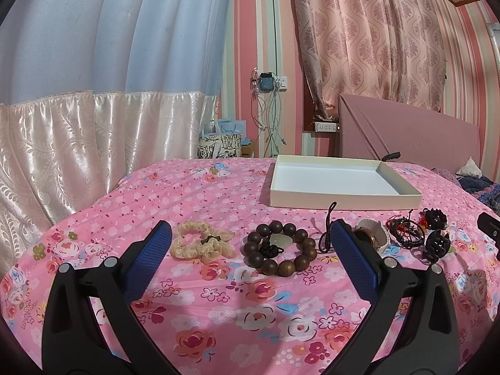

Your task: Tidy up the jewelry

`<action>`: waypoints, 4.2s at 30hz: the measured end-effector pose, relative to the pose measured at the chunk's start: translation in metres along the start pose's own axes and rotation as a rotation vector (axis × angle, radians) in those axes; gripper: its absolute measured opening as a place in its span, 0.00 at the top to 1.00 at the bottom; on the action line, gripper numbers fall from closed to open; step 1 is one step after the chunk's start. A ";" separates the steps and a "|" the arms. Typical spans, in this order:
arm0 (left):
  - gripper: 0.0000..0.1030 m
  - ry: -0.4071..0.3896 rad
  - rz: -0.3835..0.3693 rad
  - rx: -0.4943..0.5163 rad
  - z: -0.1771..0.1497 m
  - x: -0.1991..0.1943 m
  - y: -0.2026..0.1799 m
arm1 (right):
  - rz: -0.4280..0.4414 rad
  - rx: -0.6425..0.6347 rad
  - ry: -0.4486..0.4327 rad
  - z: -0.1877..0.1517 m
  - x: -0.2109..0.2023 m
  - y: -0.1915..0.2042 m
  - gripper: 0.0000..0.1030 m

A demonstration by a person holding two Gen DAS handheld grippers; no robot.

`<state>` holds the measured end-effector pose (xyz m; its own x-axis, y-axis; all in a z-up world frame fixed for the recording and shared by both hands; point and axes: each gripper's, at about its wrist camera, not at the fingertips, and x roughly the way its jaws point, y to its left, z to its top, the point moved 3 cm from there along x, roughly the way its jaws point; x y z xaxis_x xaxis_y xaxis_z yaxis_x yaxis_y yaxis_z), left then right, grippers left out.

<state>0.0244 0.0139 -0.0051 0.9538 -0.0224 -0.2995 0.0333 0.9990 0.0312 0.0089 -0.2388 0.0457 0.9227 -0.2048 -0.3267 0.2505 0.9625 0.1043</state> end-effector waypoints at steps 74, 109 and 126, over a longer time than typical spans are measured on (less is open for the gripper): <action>0.03 -0.004 0.001 -0.014 0.002 -0.001 0.004 | 0.000 0.001 0.001 0.001 0.000 0.000 0.02; 0.03 0.068 -0.046 -0.008 -0.004 0.013 -0.003 | 0.107 -0.014 0.243 -0.012 0.046 0.011 0.02; 0.08 0.348 -0.108 -0.039 -0.022 0.068 -0.007 | 0.185 -0.004 0.516 -0.031 0.114 0.027 0.50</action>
<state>0.0824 0.0059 -0.0464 0.7864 -0.1197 -0.6060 0.1103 0.9925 -0.0530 0.1119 -0.2306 -0.0183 0.6875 0.0809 -0.7217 0.0960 0.9749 0.2007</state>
